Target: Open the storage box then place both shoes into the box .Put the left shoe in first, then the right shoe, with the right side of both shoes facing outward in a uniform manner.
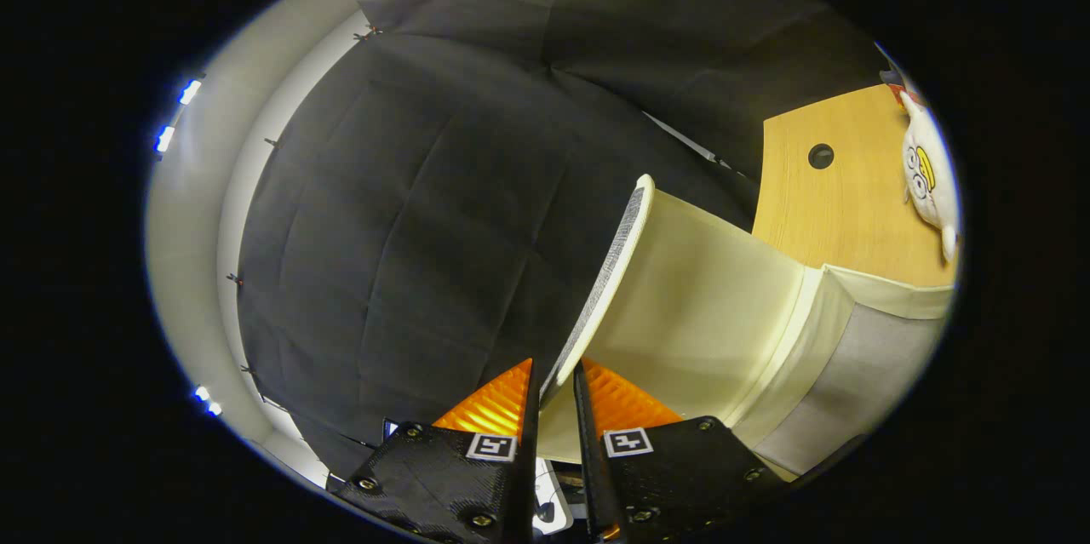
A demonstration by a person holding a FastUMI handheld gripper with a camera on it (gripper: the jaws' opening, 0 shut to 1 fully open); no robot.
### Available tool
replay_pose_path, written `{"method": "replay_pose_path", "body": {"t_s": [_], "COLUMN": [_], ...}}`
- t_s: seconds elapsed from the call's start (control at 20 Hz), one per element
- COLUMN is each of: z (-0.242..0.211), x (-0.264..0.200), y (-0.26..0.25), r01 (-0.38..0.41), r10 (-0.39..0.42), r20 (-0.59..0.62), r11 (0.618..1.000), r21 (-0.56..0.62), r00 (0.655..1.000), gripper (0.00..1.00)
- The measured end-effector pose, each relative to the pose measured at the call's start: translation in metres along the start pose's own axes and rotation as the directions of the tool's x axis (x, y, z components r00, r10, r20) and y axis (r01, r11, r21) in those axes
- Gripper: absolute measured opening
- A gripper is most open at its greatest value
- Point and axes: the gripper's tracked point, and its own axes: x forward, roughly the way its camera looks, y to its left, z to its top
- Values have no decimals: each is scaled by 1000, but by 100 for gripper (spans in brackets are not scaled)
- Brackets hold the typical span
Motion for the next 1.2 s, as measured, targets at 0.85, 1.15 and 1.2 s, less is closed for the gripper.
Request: {"method": "replay_pose_path", "body": {"t_s": [0.85,1.15,1.2], "z": [-9,-7,-7], "x": [-24,-79,-91], "y": [-22,-49,-52], "r01": [224,309,315], "r10": [-224,-305,-311], "r20": [9,58,64], "r11": [971,948,947], "r21": [-86,-79,-64], "r00": [975,951,948], "gripper": [33,81,83]}}
